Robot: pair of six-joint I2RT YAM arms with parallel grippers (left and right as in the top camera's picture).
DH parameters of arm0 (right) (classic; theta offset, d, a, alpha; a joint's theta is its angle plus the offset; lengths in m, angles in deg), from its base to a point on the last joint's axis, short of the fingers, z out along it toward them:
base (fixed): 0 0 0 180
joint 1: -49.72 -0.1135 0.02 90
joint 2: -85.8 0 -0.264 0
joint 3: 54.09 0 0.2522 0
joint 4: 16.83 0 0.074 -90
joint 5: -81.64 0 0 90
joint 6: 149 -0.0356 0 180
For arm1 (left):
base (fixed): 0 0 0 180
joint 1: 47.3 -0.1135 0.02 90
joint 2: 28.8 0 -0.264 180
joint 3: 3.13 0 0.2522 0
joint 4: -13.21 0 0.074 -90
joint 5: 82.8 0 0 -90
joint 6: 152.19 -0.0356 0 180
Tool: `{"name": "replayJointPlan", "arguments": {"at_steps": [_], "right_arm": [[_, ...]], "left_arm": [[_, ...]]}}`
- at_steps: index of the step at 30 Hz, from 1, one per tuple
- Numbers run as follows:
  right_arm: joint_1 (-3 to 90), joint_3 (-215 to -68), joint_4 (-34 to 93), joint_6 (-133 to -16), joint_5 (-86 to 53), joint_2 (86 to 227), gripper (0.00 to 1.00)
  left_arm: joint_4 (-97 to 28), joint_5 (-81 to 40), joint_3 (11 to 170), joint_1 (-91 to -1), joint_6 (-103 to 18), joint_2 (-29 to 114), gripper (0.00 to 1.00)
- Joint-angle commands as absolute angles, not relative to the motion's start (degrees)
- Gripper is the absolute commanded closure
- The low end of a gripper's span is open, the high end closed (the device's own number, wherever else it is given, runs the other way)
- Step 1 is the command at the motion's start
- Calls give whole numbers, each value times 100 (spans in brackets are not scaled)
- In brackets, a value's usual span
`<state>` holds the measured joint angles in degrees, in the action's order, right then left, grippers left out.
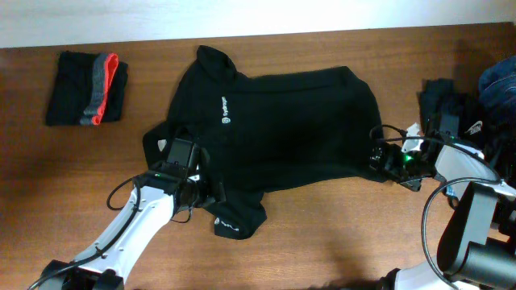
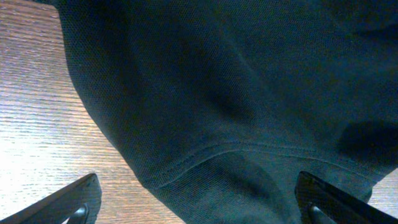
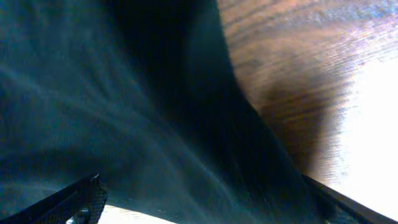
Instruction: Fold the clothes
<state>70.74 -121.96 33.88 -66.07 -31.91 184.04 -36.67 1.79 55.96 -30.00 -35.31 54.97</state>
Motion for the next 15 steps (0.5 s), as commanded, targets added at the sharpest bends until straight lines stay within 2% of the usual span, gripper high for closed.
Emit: {"name": "replayJointPlan", "arguments": {"at_steps": [1, 8, 15], "right_arm": [[7113, -12135, 3318, -6424, -3499, 18456, 1], [7113, -12135, 3163, -5781, -4030, 18456, 1], [7113, -12141, 3159, -5628, -4306, 18452, 1]], "left_arm": [[-3651, 138, 5565, -2983, -3479, 5383, 1], [-3656, 138, 5565, -2983, -3481, 5383, 1], [-3658, 138, 5565, -2983, -3481, 5383, 1]]}}
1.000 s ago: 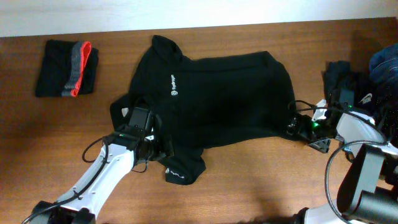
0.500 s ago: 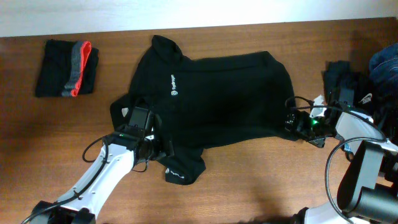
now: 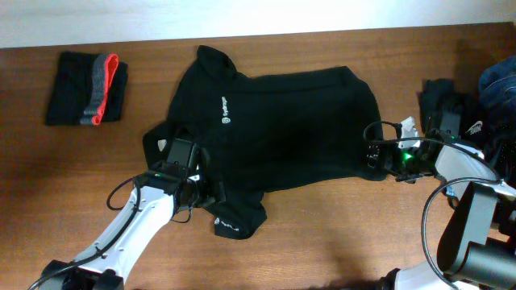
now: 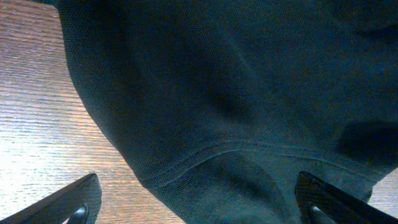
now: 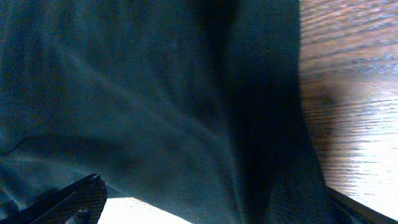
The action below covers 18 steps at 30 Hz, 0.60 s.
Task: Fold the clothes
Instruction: 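Pull the lower left hem outward with left gripper to flatten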
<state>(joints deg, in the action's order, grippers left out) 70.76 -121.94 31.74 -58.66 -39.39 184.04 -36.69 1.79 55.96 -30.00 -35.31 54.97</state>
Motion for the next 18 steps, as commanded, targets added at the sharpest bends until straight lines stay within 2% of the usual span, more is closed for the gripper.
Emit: {"name": "replayJointPlan", "arguments": {"at_steps": [1, 12, 18], "right_arm": [[7113, -12143, 3157, -5541, -4422, 18452, 1], [7113, -12143, 2934, -5493, -4474, 18454, 2], [7113, -12141, 3338, -6041, -3305, 18454, 6]], "left_arm": [[-3658, 138, 5565, -2983, -3481, 5383, 1], [-3682, 138, 5565, -2983, -3481, 5383, 1], [-3769, -70, 5565, -2983, -3481, 5383, 1]]}}
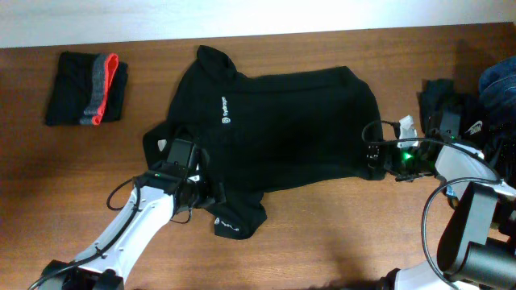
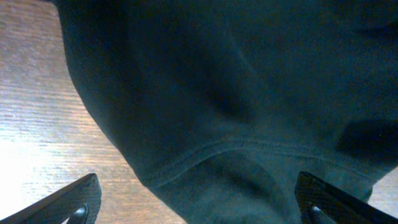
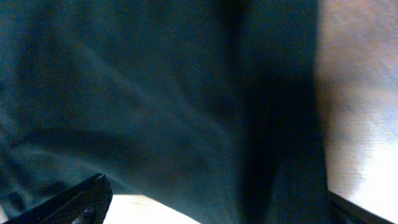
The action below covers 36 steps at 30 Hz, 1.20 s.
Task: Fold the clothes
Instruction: 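Pull the lower left hem outward with left gripper to flatten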
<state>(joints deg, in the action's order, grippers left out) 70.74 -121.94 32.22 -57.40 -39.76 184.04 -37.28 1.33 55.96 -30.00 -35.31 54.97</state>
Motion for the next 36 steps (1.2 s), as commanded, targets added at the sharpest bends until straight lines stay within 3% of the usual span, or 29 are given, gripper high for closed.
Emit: {"name": "replayJointPlan", "arguments": {"at_steps": [1, 3, 8, 16, 23, 35, 36], "right_arm": [[7113, -12141, 3406, -6059, -3235, 18454, 6], [7113, -12141, 3484, -6063, -3226, 18454, 7], [7113, -12139, 3624, -6122, -3222, 18454, 22], [7113, -12124, 3659, -6122, -3163, 18458, 22], [7113, -12100, 3657, -6122, -3165, 18461, 22], [7111, -11789, 3423, -6122, -3187, 18461, 22], [7111, -11787, 3419, -6122, -3187, 18461, 22]], "left_arm": [[-3802, -149, 5565, -2983, -3481, 5383, 1], [-3876, -245, 5565, -2983, -3481, 5383, 1], [-4285, -271, 5565, -2983, -3481, 5383, 1], [-4823, -935, 5565, -2941, -3479, 5383, 2], [-4709, -997, 5565, -2231, -3431, 5385, 6], [-4515, -125, 5513, -1724, -2983, 5392, 11], [-4440, -85, 5454, -1724, -2980, 5392, 17]]}}
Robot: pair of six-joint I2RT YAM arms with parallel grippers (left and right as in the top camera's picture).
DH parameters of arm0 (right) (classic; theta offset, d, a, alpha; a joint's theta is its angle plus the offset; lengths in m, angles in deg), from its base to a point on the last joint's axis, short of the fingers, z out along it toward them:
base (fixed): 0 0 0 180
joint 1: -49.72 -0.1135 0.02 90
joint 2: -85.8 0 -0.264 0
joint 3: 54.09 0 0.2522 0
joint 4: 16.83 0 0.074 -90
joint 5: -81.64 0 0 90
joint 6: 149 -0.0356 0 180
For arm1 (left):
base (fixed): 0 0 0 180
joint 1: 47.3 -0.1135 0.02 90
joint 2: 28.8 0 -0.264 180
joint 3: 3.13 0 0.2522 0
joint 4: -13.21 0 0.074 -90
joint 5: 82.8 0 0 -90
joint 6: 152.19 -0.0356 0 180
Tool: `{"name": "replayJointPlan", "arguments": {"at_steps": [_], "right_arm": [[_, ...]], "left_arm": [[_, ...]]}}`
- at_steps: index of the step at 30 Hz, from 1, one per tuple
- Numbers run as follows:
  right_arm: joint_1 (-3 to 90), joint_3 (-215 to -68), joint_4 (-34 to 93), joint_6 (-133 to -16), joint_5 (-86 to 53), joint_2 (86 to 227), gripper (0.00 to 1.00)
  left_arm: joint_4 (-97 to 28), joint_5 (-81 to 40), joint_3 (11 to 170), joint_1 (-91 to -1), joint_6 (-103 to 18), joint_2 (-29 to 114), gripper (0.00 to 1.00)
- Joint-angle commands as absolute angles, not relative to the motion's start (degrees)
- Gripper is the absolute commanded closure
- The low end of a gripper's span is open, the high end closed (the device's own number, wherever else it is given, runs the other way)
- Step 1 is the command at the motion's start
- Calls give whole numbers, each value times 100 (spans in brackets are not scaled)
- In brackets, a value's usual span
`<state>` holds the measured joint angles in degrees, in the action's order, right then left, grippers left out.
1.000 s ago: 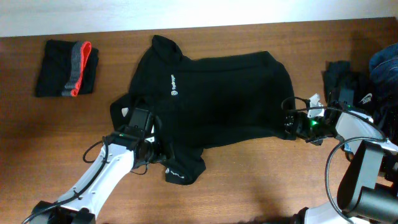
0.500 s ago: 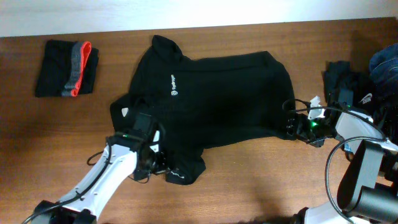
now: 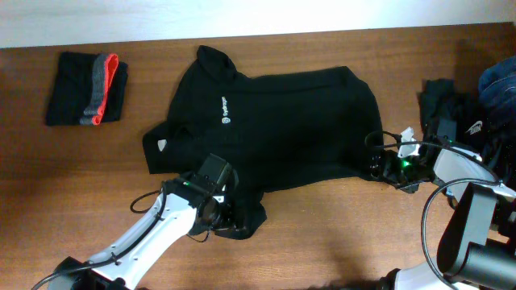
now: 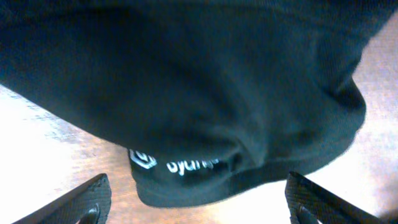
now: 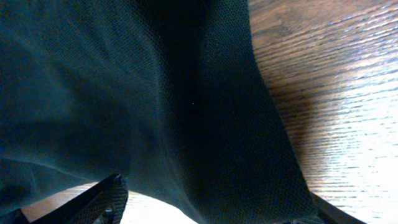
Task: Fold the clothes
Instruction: 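Pull the lower left hem outward with left gripper to flatten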
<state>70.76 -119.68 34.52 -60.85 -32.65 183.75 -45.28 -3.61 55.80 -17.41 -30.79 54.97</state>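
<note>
A black shirt (image 3: 282, 129) lies spread on the wooden table (image 3: 339, 242). One sleeve end with white lettering (image 4: 186, 165) sticks out at its lower left. My left gripper (image 3: 219, 211) hovers over that sleeve end. In the left wrist view the left gripper (image 4: 198, 208) is open, its fingers (image 4: 87, 199) wide apart and the lettered cuff between them. My right gripper (image 3: 380, 165) sits at the shirt's lower right edge. The right wrist view shows the right gripper (image 5: 214, 208) open too, with the black fabric (image 5: 155, 106) lying between its fingers (image 5: 109, 196).
A folded stack of dark clothes with a red and grey band (image 3: 87, 77) lies at the back left. At the right edge sits a heap of dark and blue garments (image 3: 476, 89). Bare wood runs along the front of the table.
My left gripper has moved right and toward the front, from the shirt's lower left hem to the lettered sleeve end. A small white tag now shows where it was. The right gripper shifted slightly right.
At all three earlier moments my left gripper stayed open over the shirt's lower left hem. My right gripper, open, edged a little leftward at the shirt's right edge. Now the left is over the lettered sleeve end, and the right remains at the right edge.
</note>
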Motion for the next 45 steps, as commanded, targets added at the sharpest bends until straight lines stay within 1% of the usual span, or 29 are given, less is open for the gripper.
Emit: {"name": "replayJointPlan", "arguments": {"at_steps": [1, 3, 6, 9, 11, 12, 13, 14, 22, 25, 32, 40, 41, 42, 44, 45], "right_arm": [[7111, -11789, 3406, -6122, -3189, 18461, 22], [7111, -11789, 3393, -6122, -3209, 18461, 23], [7111, -11789, 3393, -6122, -3209, 18461, 25], [7111, -11789, 3395, -6122, -3209, 18461, 25], [7113, -11789, 3393, -6122, -3209, 18461, 25], [7111, -11789, 3395, -6122, -3209, 18461, 25], [7113, -11789, 3393, -6122, -3209, 18461, 25], [7113, -11789, 3393, -6122, -3209, 18461, 25], [7113, -11789, 3393, -6122, -3209, 18461, 25], [7113, -11789, 3399, -6122, -3209, 18461, 30], [7113, -11789, 3406, -6122, -3209, 18461, 31], [7113, -11789, 3399, -6122, -3209, 18461, 32], [7113, -11789, 3397, -6122, -3211, 18461, 38], [7113, -11791, 3395, -6122, -3217, 18461, 48], [7113, -11802, 3395, -6122, -3318, 18458, 62], [7113, -11818, 3395, -6124, -3436, 18458, 71]], "left_arm": [[-4342, -83, 5377, -1724, -2978, 5396, 20], [-4115, -87, 5163, -1724, -2902, 5396, 27], [-3802, -162, 4863, -1724, -2744, 5394, 43], [-3760, -221, 4839, -1724, -2744, 5394, 63], [-3765, -245, 4839, -1724, -2747, 5394, 79], [-3767, -247, 4839, -1724, -2747, 5394, 92], [-3767, -247, 4839, -1724, -2747, 5394, 98], [-3767, -247, 4842, -1724, -2747, 5394, 99], [-3903, -238, 5244, -1744, -2862, 5388, 99], [-3896, -240, 5486, -1798, -2860, 5388, 99], [-3913, -240, 6074, -2168, -2904, 5388, 99], [-3846, -243, 6118, -2493, -2900, 5388, 99], [-3850, -243, 6116, -2530, -2900, 5388, 99], [-3854, -245, 6118, -2554, -2900, 5388, 99], [-3859, -291, 6116, -2572, -2900, 5388, 99], [-3857, -339, 6118, -2572, -2900, 5388, 99]]}}
